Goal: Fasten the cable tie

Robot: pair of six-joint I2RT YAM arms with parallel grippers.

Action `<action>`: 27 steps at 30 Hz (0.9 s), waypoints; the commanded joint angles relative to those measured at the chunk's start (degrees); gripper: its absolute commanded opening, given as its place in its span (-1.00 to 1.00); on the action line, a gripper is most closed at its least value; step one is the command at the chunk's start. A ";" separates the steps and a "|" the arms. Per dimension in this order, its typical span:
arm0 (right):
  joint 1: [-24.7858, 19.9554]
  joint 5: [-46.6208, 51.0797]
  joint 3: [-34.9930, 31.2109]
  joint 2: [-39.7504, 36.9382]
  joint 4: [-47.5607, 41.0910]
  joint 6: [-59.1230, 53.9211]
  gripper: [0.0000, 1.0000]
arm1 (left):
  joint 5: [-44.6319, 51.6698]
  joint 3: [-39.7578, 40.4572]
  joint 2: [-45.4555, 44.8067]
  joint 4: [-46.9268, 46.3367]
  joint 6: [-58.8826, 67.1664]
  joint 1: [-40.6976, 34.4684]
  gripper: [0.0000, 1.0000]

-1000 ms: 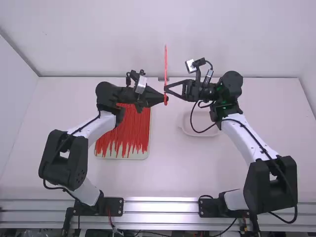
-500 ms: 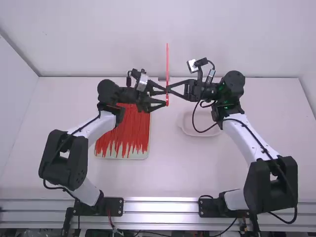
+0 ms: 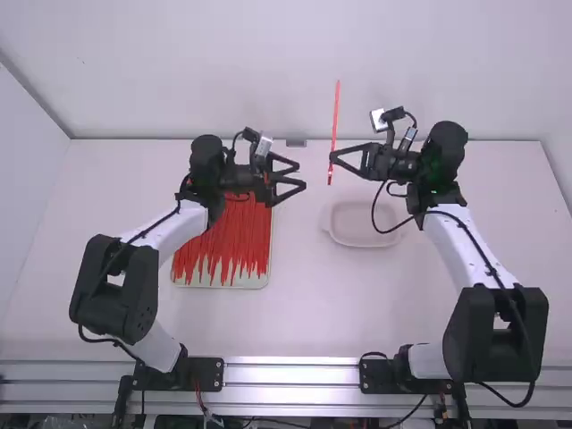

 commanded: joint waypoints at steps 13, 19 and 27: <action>-4.35 22.86 1.07 -1.03 -44.24 -42.49 -1.00 | -0.33 -0.15 -0.33 -21.99 10.73 4.22 0.98; -2.82 38.42 1.07 -1.03 -51.98 -46.53 -1.00 | -0.66 -0.22 -0.31 -27.91 14.16 8.24 0.97; 1.05 50.66 1.03 -0.35 -51.76 -46.29 -1.00 | -5.14 -0.24 -0.31 -32.22 14.78 8.02 0.98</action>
